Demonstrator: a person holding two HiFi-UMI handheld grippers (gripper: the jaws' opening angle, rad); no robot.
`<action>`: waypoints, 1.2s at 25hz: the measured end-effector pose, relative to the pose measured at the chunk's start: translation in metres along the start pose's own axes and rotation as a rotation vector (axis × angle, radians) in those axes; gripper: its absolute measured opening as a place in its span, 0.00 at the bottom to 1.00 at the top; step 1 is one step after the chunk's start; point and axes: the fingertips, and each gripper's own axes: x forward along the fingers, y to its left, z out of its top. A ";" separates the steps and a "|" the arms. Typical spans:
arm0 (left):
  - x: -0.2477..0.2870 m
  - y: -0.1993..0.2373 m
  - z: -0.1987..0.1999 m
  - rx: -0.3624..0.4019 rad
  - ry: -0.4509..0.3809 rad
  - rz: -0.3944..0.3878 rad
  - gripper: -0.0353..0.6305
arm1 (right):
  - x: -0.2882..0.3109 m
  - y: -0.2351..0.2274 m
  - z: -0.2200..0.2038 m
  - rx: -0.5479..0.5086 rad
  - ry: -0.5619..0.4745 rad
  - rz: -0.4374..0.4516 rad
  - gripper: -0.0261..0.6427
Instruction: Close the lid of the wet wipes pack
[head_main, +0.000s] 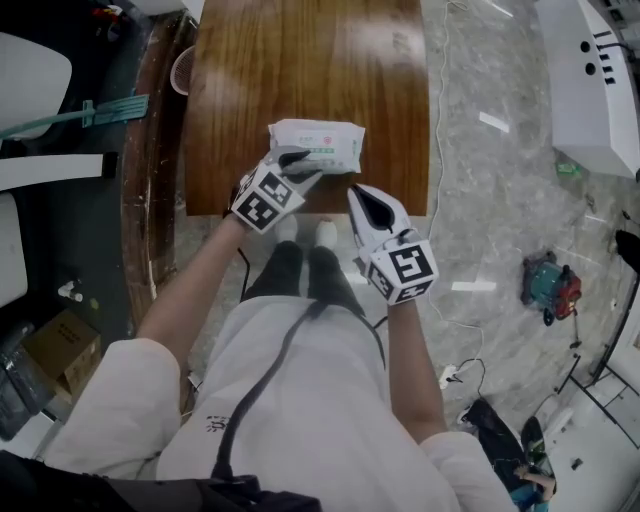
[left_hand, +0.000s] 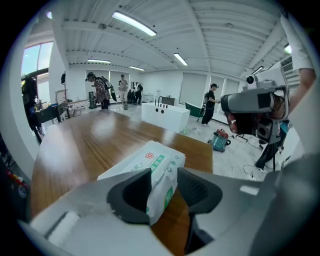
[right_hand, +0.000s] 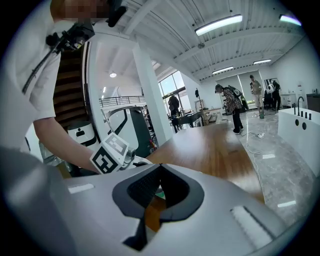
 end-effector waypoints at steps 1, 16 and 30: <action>-0.006 -0.001 0.003 -0.002 -0.016 0.009 0.30 | -0.001 0.001 0.003 -0.005 -0.006 0.002 0.05; -0.109 -0.017 0.074 -0.114 -0.329 0.147 0.06 | -0.031 0.026 0.055 -0.056 -0.118 0.015 0.05; -0.185 -0.025 0.122 -0.133 -0.524 0.247 0.06 | -0.062 0.037 0.098 -0.107 -0.213 0.008 0.05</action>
